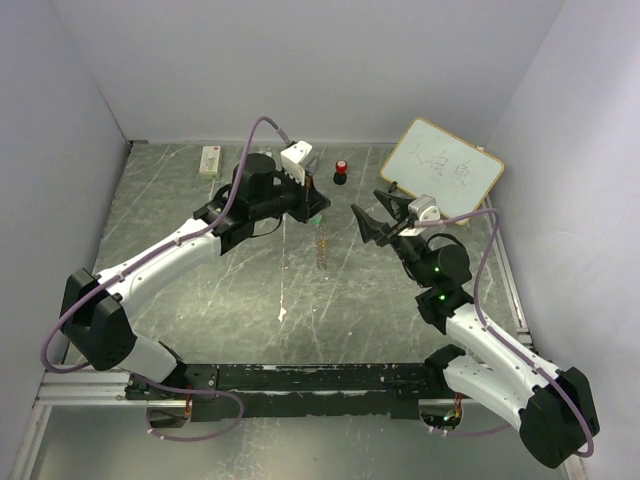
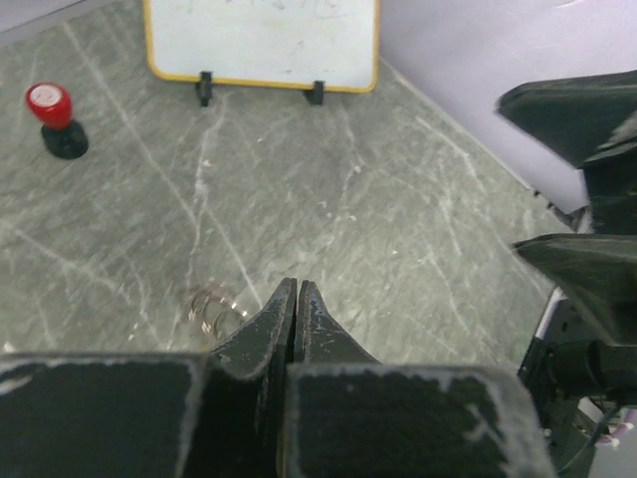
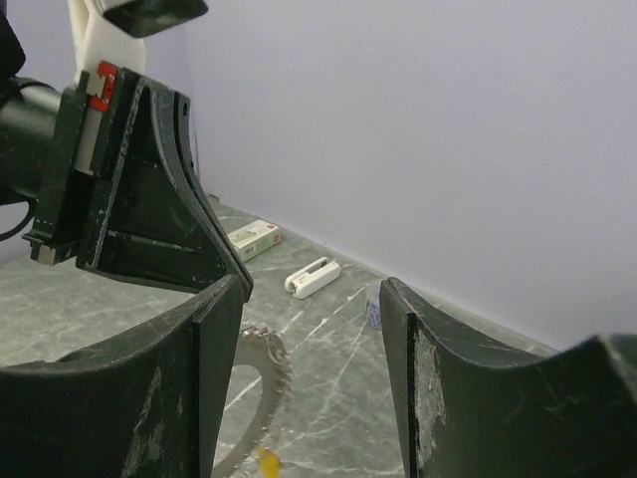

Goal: Put the keys on the keyring

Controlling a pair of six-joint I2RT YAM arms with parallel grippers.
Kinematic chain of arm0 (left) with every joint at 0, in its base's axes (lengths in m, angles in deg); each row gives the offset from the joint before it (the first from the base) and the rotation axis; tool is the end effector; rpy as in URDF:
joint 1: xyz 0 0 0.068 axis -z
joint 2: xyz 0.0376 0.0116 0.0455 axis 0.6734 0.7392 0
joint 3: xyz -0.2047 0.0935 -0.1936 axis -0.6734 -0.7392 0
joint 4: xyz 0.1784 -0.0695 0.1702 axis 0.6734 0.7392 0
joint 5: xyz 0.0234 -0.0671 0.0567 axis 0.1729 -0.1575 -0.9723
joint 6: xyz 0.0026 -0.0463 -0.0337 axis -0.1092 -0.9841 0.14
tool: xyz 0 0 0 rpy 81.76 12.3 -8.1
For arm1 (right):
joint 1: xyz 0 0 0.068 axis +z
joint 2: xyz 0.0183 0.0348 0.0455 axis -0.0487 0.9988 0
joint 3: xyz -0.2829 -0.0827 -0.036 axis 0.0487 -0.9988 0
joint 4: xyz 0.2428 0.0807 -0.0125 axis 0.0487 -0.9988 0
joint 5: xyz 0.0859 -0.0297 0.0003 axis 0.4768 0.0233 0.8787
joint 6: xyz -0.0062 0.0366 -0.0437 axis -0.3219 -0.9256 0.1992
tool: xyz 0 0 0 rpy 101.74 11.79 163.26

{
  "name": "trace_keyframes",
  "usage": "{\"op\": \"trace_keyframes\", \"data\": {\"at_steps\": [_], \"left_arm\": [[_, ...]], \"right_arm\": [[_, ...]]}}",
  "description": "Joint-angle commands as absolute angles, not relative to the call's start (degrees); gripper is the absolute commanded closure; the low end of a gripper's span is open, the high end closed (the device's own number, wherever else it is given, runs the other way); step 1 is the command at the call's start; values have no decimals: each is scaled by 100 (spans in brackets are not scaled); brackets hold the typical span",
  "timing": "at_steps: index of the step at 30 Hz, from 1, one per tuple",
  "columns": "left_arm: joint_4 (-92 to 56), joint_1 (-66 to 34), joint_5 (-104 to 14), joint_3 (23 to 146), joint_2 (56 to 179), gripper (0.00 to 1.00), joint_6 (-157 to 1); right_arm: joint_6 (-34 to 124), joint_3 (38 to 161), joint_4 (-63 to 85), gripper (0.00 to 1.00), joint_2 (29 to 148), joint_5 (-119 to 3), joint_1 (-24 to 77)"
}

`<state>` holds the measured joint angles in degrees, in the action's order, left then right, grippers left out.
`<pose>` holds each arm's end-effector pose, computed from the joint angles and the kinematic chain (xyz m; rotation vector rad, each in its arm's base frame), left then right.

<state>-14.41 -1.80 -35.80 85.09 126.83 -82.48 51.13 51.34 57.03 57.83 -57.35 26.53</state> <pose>0.2579 -0.2363 0.3822 0.6287 1.8039 -0.9583 0.1596 0.0960 0.3395 -0.4189 1.1325 0.5403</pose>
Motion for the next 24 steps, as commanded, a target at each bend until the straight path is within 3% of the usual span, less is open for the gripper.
{"op": "trace_keyframes", "data": {"at_steps": [1, 24], "left_arm": [[-1379, -304, -4183, 8315, 12627, 93, -8119], [-194, -877, -7007, 8369, 12507, 93, -7413]], "right_arm": [[5238, 5048, 5572, 43, 5617, -5885, 2638], [5406, 4756, 5427, 42, 5455, -6033, 2581]]}}
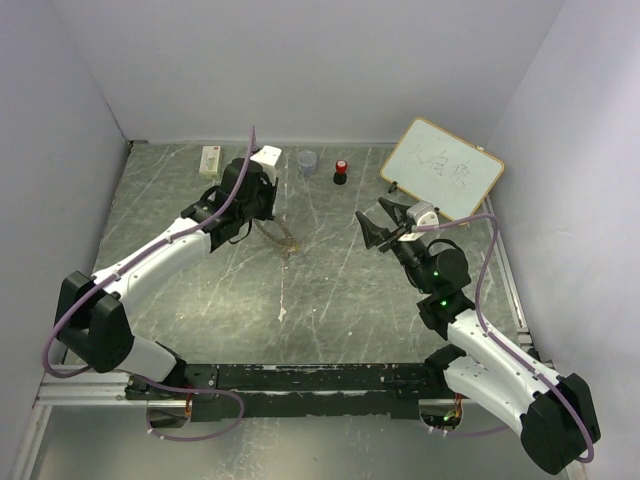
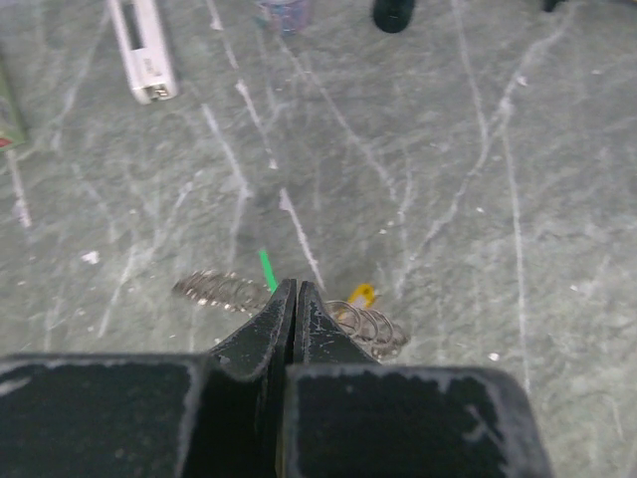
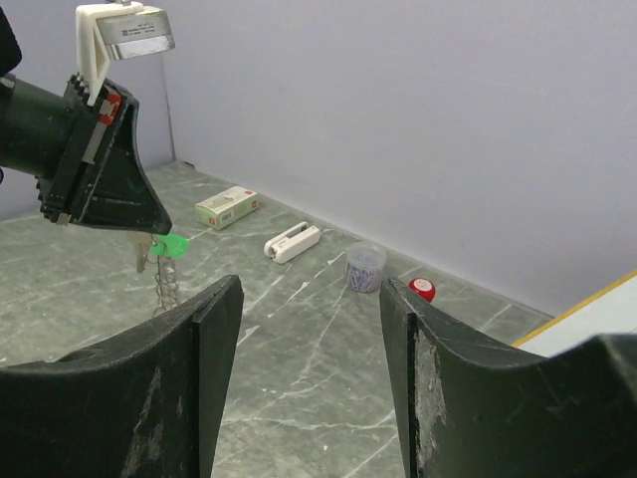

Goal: Put the keys on the keyring

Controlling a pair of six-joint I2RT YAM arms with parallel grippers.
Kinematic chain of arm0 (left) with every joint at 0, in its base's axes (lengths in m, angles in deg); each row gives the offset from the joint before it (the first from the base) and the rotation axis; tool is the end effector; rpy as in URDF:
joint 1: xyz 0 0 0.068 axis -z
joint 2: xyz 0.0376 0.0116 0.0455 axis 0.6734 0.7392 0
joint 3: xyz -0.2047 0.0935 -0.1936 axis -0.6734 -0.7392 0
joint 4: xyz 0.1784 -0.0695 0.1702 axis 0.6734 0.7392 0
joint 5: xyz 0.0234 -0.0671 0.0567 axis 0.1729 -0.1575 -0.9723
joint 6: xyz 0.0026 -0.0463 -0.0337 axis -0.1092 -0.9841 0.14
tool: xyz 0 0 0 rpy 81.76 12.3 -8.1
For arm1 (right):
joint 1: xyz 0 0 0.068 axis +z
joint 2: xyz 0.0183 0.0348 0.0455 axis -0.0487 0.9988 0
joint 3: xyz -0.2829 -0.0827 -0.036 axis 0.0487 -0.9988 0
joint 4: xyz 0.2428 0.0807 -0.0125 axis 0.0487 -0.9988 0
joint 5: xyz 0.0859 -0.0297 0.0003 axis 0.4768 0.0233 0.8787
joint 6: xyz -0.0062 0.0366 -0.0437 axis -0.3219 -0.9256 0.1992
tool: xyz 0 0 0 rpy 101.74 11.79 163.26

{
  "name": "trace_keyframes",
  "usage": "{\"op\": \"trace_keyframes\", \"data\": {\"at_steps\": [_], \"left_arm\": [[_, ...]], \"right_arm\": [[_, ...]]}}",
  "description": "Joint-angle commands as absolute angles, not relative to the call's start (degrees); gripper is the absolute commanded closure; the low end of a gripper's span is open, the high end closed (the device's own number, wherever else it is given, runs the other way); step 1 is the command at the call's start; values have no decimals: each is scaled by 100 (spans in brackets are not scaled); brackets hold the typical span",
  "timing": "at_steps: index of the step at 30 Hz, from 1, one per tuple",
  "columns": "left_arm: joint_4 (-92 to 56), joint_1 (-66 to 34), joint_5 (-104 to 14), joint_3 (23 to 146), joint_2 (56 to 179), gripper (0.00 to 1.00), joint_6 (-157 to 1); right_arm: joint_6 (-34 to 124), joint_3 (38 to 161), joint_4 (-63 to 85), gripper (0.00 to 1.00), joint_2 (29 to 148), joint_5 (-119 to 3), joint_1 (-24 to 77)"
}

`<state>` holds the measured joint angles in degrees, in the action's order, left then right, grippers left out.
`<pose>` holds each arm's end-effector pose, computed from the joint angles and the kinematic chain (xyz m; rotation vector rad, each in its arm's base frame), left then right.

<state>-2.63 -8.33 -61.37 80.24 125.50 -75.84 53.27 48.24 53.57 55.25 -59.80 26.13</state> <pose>0.2795 -0.1815 0.3377 0.3633 2.0564 -0.3131 0.1547 0.0899 0.3214 -0.4154 1.2017 0.4726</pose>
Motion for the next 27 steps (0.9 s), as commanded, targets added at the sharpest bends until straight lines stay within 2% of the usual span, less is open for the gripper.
{"op": "trace_keyframes", "data": {"at_steps": [1, 16, 27], "left_arm": [[-199, -917, -7092, 8408, 12552, 93, -7381], [-233, -1587, -7054, 9180, 13267, 93, -7149], [-826, -1534, -5715, 8608, 13664, 93, -7402]], "right_arm": [[5406, 4752, 5432, 43, 5450, -6035, 2581], [5362, 4741, 5417, 42, 5415, -5980, 2585], [5315, 4712, 5376, 42, 5395, -5908, 2581]]}}
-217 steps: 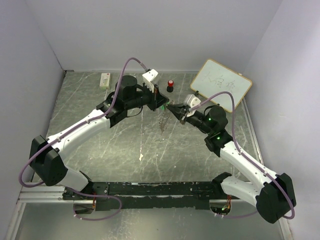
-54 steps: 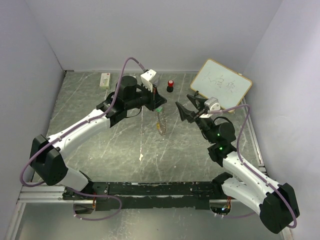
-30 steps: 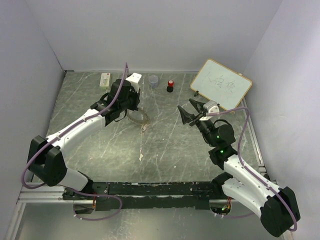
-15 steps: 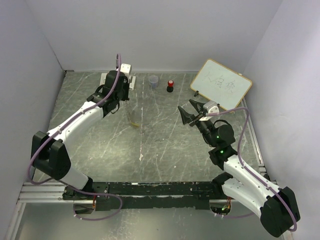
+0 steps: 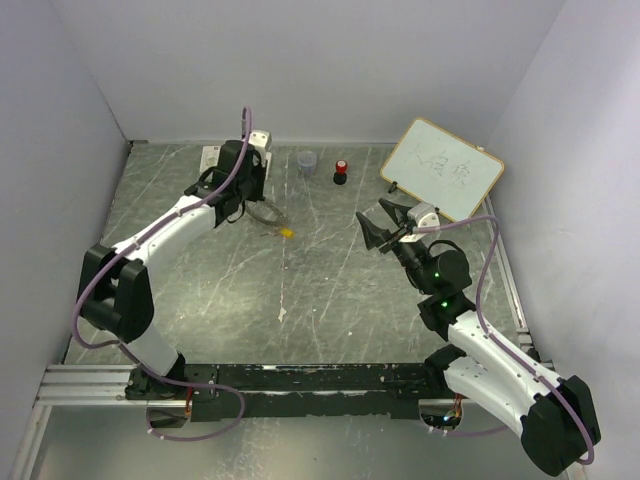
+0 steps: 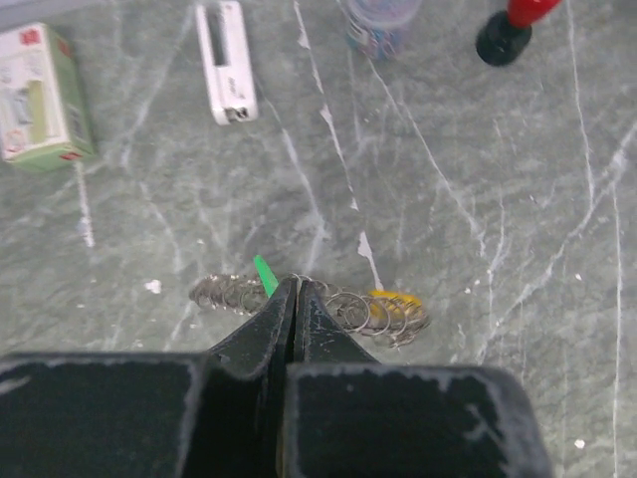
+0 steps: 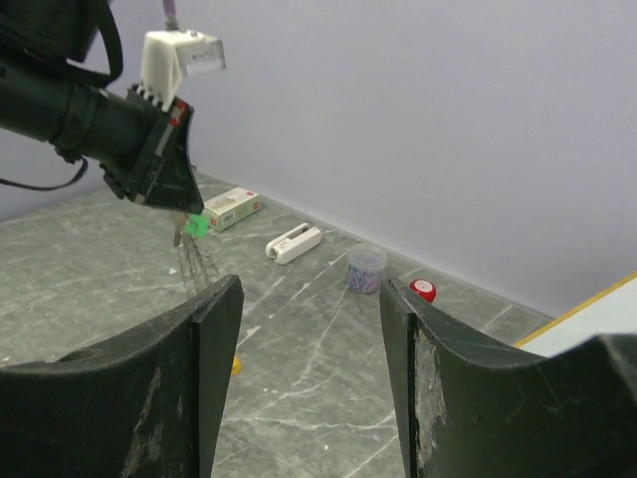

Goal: Put the keys on the keyring

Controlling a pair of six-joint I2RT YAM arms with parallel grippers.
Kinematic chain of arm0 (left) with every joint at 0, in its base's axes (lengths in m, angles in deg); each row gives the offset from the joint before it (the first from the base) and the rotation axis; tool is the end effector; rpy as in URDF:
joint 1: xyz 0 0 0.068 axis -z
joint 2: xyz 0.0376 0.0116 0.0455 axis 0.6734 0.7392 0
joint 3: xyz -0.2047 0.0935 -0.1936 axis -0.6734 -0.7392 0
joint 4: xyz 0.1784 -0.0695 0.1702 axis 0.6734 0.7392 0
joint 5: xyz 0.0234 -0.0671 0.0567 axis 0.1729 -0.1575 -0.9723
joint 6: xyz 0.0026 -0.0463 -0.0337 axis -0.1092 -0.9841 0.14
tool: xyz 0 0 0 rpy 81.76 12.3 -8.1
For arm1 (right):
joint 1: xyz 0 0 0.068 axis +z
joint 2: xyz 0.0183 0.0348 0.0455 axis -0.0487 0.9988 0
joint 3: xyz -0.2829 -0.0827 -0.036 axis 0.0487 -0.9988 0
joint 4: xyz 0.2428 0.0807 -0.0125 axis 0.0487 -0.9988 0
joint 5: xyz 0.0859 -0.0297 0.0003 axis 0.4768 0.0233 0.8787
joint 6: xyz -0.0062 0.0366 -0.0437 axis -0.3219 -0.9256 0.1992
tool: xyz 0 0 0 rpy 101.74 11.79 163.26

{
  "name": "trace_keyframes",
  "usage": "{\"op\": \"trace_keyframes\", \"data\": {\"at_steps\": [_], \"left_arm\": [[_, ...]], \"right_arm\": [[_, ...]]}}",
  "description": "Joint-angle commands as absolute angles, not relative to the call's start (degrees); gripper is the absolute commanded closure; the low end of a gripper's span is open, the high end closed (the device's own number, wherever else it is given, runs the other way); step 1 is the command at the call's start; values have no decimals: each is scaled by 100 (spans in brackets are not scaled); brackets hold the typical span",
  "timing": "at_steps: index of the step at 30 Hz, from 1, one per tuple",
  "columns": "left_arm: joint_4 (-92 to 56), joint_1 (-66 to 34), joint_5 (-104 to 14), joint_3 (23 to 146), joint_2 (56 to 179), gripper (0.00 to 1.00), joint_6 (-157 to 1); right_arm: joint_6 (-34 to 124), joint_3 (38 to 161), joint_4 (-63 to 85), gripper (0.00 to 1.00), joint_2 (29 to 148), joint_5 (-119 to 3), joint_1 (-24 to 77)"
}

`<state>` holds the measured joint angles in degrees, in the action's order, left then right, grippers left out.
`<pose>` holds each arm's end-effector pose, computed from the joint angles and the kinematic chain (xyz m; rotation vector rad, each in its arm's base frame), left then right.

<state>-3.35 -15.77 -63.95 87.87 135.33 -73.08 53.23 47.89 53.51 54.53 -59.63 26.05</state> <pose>0.3438 -0.1633 0.3273 0.2561 2.0822 -0.1507 0.1525 0.0885 0.3211 -0.4153 1.1961 0.4742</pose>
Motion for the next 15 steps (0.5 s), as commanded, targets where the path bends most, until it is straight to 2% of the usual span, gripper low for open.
{"op": "trace_keyframes", "data": {"at_steps": [1, 15], "left_arm": [[-905, -1505, -5632, 8561, 13705, 93, -7417], [-1138, -713, -5412, 8870, 14645, 93, -7413]], "right_arm": [[5306, 4708, 5372, 42, 5392, -5905, 2585], [5277, 4666, 5346, 43, 5395, -5851, 2419]]}}
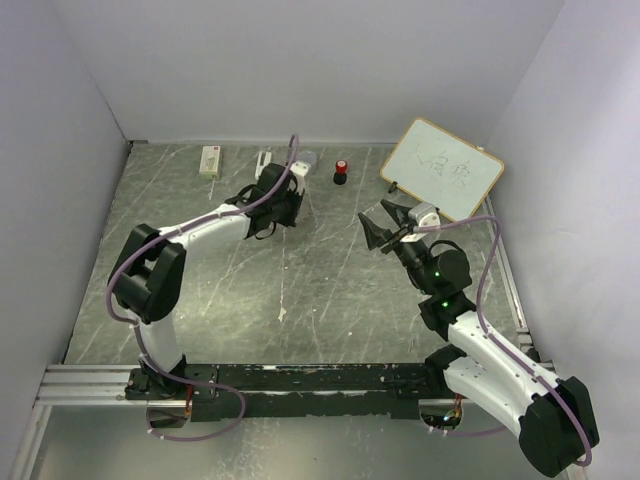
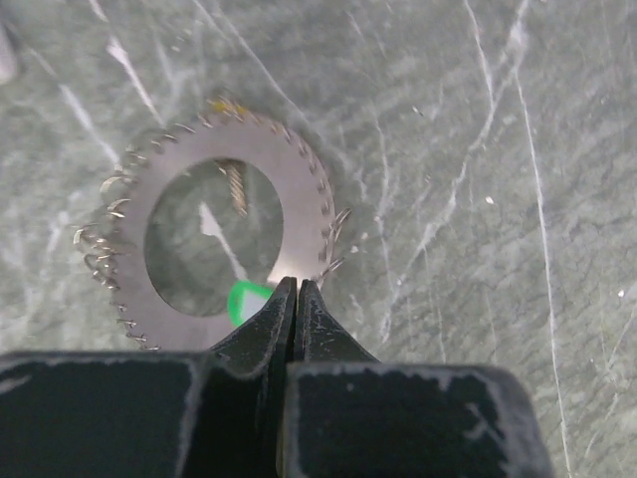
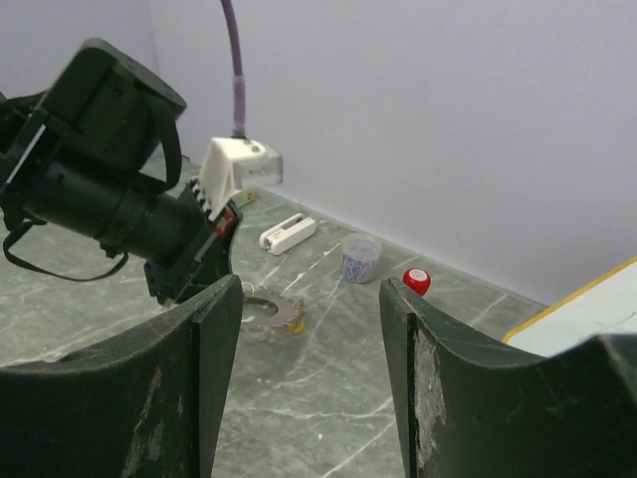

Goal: Put the keys on the keyring

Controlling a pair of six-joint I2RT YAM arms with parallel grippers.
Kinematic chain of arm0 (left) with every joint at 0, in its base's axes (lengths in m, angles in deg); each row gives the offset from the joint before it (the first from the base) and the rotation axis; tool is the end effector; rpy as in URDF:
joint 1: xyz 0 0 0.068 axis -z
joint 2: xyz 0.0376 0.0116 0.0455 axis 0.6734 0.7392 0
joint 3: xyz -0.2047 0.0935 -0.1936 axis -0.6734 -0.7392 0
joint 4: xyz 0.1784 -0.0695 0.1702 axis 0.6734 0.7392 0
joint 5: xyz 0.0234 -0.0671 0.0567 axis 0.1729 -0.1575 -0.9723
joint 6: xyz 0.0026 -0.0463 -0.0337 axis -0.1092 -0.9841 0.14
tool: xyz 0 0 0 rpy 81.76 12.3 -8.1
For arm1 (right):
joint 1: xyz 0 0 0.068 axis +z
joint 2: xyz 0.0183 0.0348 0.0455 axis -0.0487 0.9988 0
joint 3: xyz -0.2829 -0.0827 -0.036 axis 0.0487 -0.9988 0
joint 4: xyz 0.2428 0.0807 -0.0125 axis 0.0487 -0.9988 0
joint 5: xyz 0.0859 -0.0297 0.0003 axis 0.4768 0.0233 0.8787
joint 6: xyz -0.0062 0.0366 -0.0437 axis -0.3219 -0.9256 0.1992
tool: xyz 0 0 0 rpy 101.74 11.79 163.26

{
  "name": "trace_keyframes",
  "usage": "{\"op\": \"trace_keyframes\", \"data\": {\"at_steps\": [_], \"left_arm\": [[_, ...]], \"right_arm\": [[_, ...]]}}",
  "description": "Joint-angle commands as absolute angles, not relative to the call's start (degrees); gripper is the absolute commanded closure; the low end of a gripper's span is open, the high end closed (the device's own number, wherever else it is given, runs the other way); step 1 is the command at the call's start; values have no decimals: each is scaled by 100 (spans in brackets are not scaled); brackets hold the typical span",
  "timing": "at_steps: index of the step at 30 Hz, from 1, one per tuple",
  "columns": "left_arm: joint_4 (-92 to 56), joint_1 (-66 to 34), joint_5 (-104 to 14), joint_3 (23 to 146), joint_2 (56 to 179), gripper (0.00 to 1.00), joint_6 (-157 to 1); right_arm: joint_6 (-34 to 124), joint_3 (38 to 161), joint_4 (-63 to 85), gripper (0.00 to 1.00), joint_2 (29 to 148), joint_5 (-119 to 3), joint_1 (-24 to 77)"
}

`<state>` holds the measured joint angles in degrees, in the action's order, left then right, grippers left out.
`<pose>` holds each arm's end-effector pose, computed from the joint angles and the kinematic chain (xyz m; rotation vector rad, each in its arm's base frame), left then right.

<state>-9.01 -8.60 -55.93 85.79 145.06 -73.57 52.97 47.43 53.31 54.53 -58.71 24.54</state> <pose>0.3456 -0.2283 0.2598 0.4922 2.1774 -0.3393 0.1545 0.0850 0.3179 -0.4127 1.2093 0.4648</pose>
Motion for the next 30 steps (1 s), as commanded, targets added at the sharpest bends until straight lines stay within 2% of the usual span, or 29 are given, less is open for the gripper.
{"op": "trace_keyframes", "data": {"at_steps": [1, 16, 24, 26, 28, 30], "left_arm": [[-1142, -673, -5397, 8901, 14697, 93, -7420], [-1180, 282, -5188, 9327, 15419, 93, -7800], [-1349, 570, -4618, 9306, 15703, 93, -8030], [-1362, 610, -4451, 9317, 15709, 87, -8072], [-1475, 610, -4296, 9227, 15582, 74, -8122], [-1700, 616, -4248, 9027, 15332, 56, -8201]], "right_arm": [[5280, 4660, 5339, 43, 5397, -5849, 2419], [5292, 4651, 5223, 43, 5302, -5851, 2384], [5281, 4679, 5180, 43, 5291, -5842, 2379], [5288, 4677, 5155, 43, 5260, -5864, 2384], [5296, 4666, 5152, 43, 5190, -5940, 2384], [5256, 4634, 5176, 42, 5090, -6188, 2384]]}}
